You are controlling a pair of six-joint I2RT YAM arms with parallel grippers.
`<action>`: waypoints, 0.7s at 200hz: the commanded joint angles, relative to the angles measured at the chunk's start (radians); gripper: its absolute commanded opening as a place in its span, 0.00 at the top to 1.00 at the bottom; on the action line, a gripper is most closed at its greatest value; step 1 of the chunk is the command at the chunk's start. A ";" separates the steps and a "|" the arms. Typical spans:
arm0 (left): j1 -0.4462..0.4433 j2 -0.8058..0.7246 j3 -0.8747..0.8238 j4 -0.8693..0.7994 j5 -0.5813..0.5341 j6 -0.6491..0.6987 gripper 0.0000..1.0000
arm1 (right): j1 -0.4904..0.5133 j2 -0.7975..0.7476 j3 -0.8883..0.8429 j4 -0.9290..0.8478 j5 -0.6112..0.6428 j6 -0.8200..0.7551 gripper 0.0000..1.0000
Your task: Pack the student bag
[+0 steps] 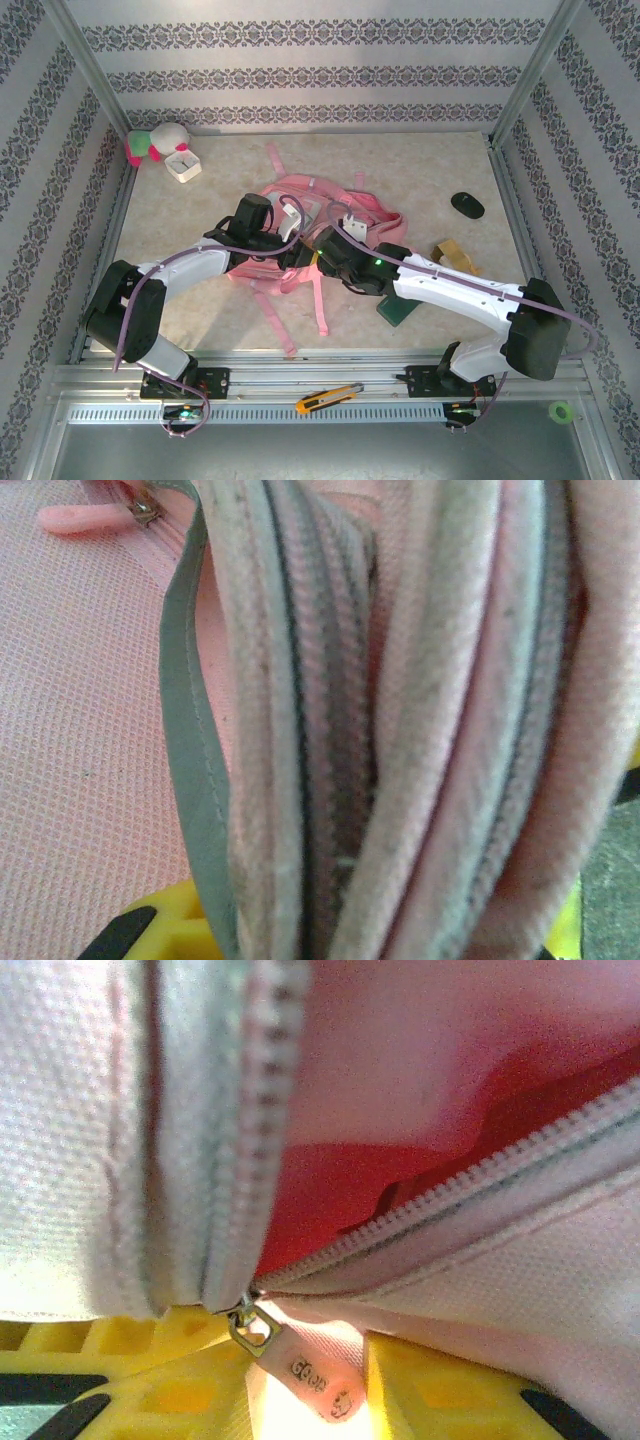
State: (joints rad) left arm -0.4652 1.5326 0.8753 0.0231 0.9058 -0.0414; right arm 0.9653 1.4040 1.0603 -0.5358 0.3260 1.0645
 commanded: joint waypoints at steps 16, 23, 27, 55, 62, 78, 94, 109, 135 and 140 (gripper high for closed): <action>0.011 -0.051 0.033 -0.014 0.071 -0.020 1.00 | -0.006 0.027 0.011 -0.182 0.049 -0.075 0.78; 0.011 -0.052 0.034 -0.015 0.070 -0.020 1.00 | -0.011 0.030 0.013 -0.181 0.050 -0.086 0.82; 0.011 -0.054 0.035 -0.017 0.070 -0.019 1.00 | -0.012 0.032 0.015 -0.181 0.050 -0.093 0.84; 0.013 -0.069 0.040 -0.069 0.046 0.030 1.00 | -0.045 0.011 0.022 -0.169 0.024 -0.171 0.98; 0.016 -0.073 0.043 -0.102 0.029 0.067 1.00 | -0.056 -0.004 0.020 -0.167 0.008 -0.196 1.00; 0.028 -0.093 0.044 -0.179 -0.017 0.155 1.00 | -0.100 -0.045 0.004 -0.126 -0.094 -0.289 0.99; 0.040 -0.118 0.043 -0.264 -0.057 0.260 1.00 | -0.185 -0.078 -0.032 -0.043 -0.387 -0.419 0.99; 0.045 -0.141 0.045 -0.358 -0.095 0.388 1.00 | -0.233 -0.090 -0.028 -0.066 -0.530 -0.515 1.00; 0.064 -0.173 0.049 -0.482 -0.189 0.551 1.00 | -0.274 -0.105 -0.013 -0.122 -0.646 -0.643 1.00; 0.069 -0.176 0.049 -0.504 -0.198 0.576 1.00 | -0.287 -0.109 -0.019 -0.114 -0.667 -0.648 1.00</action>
State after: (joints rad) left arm -0.4507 1.4143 0.9058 -0.2398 0.7765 0.3248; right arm 0.7475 1.3254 1.0607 -0.5327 -0.2325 0.5659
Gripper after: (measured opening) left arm 0.158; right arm 0.042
